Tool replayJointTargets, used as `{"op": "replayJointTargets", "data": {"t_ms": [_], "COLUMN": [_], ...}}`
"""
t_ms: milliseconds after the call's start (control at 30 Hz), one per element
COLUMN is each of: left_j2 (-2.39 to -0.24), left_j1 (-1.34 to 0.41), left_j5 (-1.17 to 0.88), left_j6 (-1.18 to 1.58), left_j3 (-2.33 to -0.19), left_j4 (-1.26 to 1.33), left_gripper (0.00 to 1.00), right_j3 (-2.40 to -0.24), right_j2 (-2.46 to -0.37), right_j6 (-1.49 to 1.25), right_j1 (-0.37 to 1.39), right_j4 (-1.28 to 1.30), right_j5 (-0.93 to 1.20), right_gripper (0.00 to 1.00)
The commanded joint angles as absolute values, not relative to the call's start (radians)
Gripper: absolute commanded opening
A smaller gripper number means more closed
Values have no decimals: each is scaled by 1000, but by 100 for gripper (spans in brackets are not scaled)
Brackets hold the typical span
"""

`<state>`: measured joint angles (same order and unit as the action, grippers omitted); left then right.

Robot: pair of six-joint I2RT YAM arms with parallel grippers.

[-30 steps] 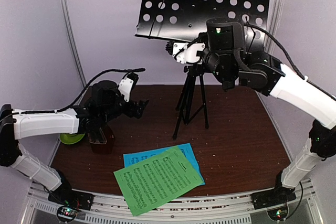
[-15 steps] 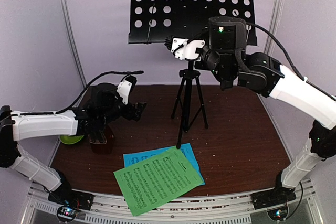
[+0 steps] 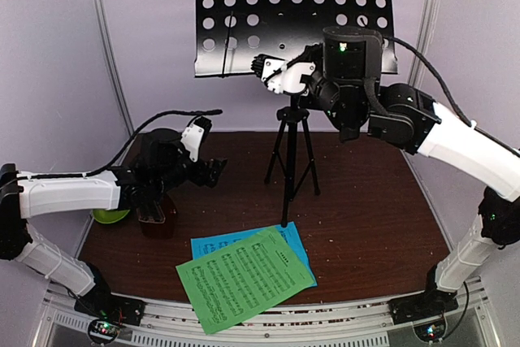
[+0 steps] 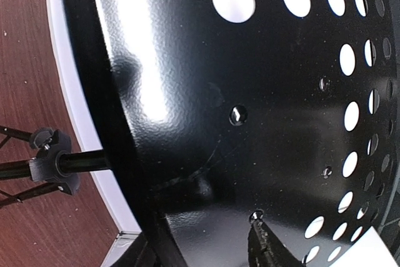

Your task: Set up the instrument practice props

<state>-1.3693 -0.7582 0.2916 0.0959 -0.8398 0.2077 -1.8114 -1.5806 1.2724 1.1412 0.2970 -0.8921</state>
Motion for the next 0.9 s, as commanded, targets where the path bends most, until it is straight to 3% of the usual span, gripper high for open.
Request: {"op": "replayJointTargets", "data": {"t_ms": [0, 600, 867], "left_j2": [-1380, -1426, -1367], "left_j1": [-753, -752, -752], "left_j5": [279, 220, 193], "left_j6": [79, 82, 132], "left_j3": [-865, -927, -894], "left_j4": [218, 189, 196], "left_gripper": [98, 98, 98], "right_j3": [-1783, -1494, -1393], "right_j2": [-1524, -1331, -1165], "right_j6": [1249, 1177, 887], "right_j1": [1151, 1190, 1251], "right_j4": [205, 155, 309], "right_j5": [-924, -936, -841], "right_gripper": [57, 85, 96]}}
